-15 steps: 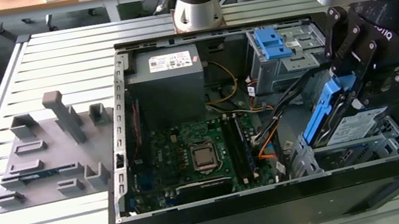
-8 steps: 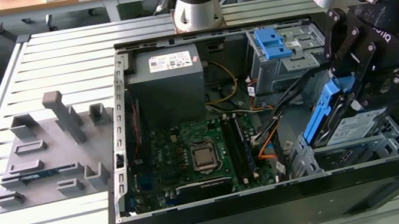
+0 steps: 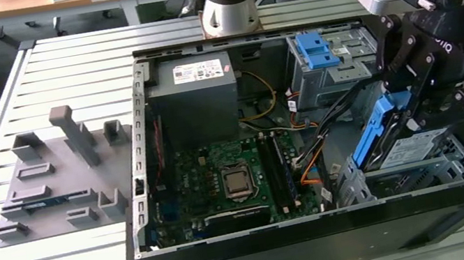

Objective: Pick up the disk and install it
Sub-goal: 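Insert the disk into the insertion slot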

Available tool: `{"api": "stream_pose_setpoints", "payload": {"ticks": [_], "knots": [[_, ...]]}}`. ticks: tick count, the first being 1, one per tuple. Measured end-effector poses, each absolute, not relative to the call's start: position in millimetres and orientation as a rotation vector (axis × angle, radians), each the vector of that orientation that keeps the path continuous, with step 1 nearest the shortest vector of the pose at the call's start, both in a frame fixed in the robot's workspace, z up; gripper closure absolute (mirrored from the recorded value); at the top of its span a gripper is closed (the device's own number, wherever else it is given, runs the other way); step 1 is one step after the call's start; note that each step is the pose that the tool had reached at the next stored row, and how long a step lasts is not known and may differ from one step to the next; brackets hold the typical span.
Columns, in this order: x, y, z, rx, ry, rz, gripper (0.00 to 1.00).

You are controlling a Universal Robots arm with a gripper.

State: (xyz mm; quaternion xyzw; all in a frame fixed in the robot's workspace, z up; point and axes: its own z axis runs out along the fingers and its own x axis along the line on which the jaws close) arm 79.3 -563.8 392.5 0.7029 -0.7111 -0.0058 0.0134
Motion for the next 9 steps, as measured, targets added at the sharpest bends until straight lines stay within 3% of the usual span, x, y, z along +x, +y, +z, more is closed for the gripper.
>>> {"api": "stream_pose_setpoints", "payload": {"ticks": [9], "knots": [[79.3,-563.8,387.0,2.19,-2.215,-0.018,0.64]]}}
